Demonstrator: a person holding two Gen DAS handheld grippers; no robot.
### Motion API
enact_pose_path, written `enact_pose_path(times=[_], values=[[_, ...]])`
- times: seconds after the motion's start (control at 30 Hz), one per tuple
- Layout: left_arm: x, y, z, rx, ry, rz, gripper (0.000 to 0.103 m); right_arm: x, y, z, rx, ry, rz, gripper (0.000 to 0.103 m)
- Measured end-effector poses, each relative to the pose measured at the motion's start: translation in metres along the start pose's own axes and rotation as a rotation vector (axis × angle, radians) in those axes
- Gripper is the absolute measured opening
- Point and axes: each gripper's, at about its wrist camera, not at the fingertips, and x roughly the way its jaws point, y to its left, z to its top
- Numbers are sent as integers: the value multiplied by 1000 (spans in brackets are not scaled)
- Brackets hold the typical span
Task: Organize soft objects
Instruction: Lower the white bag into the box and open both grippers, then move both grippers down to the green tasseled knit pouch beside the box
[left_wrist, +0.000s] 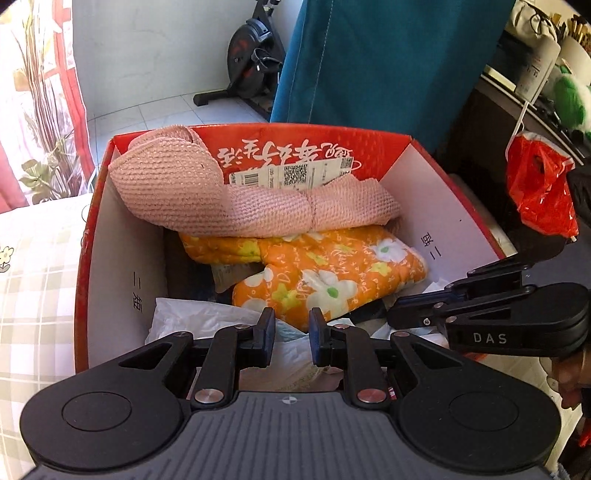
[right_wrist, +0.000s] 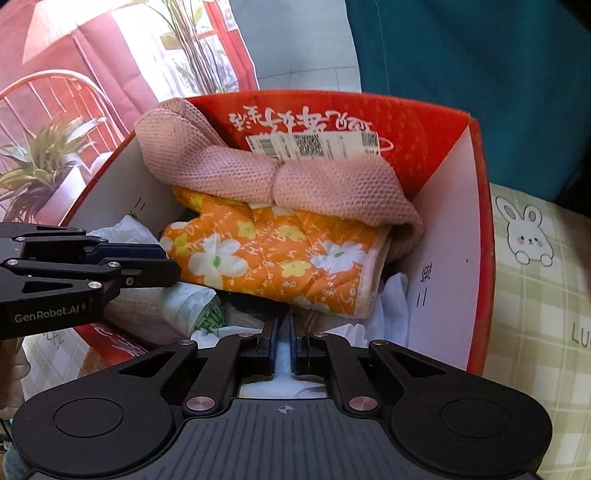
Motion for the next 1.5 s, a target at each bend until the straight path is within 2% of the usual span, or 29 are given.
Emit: enact_pose_path(times=[0.13,0.2,0.3,0.33,0.57,0.87,1.0,1.2,1.4,1.5], values=[[-6,-2,0,-14,-22,9,21,-3,-4,-2,23,-22,-2,7],[-13,-5,-1,-14,-50,22,23,-11,1,-4,3,-69,-22,10],[-29,-12,-4,14,-92,36,45,-26,11,-8,-59,-127,-73,22],[-34,-16,-5,24,-111,47,48,-32,14,-9,-71,-148,-85,24],[-71,-40,-23,85,-172,132,49,-69,26,-31,-113,-304,-119,42],[-108,-54,-63,97,-203,167,50,-102,37,-74,-133,-361,-91,44],[-122,-62,-84,123,-214,158,50,-108,46,-98,-176,-399,-103,50],[-128,-67,-118,67,-223,136,51,-111,49,-140,-150,-444,-69,52],[-122,-69,-156,1,-201,115,51,-100,53,-178,-120,-435,-46,53],[-118,-66,-171,-23,-193,129,52,-97,55,-199,-112,-457,-58,62]])
